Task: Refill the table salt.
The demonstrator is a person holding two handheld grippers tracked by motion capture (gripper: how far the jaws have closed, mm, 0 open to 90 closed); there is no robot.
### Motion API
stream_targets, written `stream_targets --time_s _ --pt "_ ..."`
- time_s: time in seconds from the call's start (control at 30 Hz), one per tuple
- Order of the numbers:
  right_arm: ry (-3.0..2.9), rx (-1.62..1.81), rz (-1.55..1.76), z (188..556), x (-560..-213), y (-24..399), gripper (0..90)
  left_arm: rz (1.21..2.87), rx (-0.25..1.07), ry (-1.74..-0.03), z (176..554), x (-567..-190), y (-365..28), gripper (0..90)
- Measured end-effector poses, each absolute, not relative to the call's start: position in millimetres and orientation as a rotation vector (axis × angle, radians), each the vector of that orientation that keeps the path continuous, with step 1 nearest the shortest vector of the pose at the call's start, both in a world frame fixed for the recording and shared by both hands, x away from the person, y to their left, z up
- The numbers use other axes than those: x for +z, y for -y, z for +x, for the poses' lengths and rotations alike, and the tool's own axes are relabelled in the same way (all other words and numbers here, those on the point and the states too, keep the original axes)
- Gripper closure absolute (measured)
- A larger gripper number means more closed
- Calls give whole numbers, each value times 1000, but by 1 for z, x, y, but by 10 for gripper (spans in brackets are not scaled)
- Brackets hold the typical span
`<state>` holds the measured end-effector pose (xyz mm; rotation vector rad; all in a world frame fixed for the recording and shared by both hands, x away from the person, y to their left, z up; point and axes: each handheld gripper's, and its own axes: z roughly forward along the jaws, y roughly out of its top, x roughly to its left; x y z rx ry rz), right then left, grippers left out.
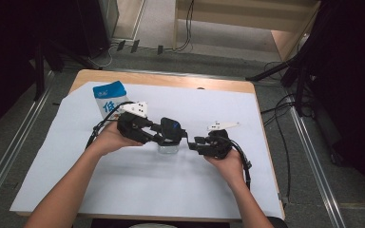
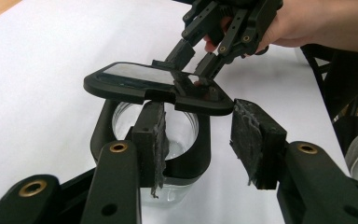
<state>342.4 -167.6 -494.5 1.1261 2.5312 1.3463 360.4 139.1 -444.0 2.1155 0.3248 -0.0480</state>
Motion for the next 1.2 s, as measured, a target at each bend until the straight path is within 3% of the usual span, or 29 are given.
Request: stream_targets --time_s 0.3,0.73,0.83,0.97,1.2 --pt "-2527 1349 1121 343 -495 168 585 2119 -68 -294 356 -437 -137 621" --pt "-2528 1347 1123 343 -494 168 590 2115 -98 -254 356 -435 -137 871" --pt "-2523 1349 1118 343 -494 168 598 2118 -113 -256 356 -436 -136 888" --pt "-2501 1357 1119 343 -493 169 656 2110 -116 -282 357 -436 -138 900" --pt "-2477 1378 1155 348 -489 166 876 2100 -96 -355 361 -435 -132 900"
